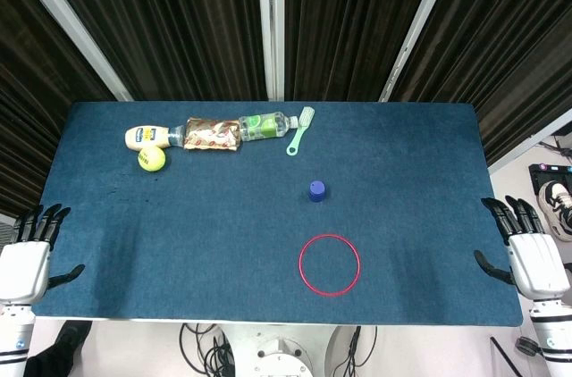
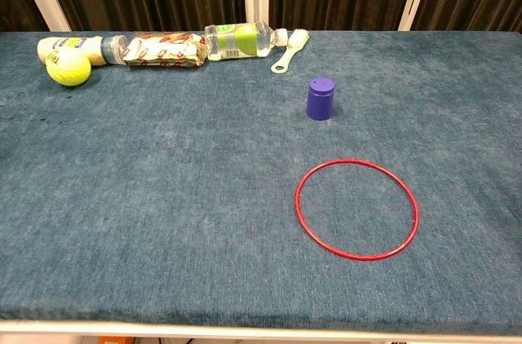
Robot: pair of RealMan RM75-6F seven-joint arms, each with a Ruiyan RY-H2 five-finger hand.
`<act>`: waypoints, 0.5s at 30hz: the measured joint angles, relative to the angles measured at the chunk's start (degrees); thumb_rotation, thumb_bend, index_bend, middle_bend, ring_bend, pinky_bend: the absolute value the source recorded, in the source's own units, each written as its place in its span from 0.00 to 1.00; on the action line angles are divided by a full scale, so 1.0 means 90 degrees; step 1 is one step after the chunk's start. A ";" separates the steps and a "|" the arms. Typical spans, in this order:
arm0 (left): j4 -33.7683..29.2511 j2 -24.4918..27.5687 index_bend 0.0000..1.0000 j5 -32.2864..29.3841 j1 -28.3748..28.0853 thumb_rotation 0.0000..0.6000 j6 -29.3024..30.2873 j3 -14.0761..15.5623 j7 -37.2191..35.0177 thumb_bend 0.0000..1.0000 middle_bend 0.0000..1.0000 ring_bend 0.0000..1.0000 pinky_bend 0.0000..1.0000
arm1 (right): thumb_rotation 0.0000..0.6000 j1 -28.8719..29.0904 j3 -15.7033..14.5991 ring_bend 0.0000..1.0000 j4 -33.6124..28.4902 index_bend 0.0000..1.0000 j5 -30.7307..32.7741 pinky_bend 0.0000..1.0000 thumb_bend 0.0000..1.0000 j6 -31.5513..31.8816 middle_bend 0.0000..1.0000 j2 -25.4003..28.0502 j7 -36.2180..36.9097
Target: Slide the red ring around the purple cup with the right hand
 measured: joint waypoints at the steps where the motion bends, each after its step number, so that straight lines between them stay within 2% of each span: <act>1: 0.0001 -0.0012 0.13 -0.0015 -0.0003 1.00 -0.0005 -0.0008 0.0005 0.03 0.07 0.00 0.00 | 1.00 0.0016 0.0014 0.00 -0.0012 0.09 0.0014 0.00 0.22 -0.0038 0.12 -0.0004 -0.0013; 8: 0.0033 -0.0035 0.13 -0.0030 -0.0032 1.00 -0.0040 -0.0039 0.0012 0.02 0.07 0.00 0.00 | 1.00 0.0046 0.0059 0.00 -0.0058 0.08 0.0026 0.00 0.22 -0.0161 0.12 -0.0032 -0.0063; 15: 0.0033 -0.0037 0.13 0.0063 -0.0032 1.00 0.0000 -0.0027 -0.0034 0.02 0.07 0.00 0.00 | 1.00 0.0229 -0.0041 0.00 -0.0101 0.10 -0.0408 0.00 0.23 -0.0447 0.14 -0.0037 -0.0092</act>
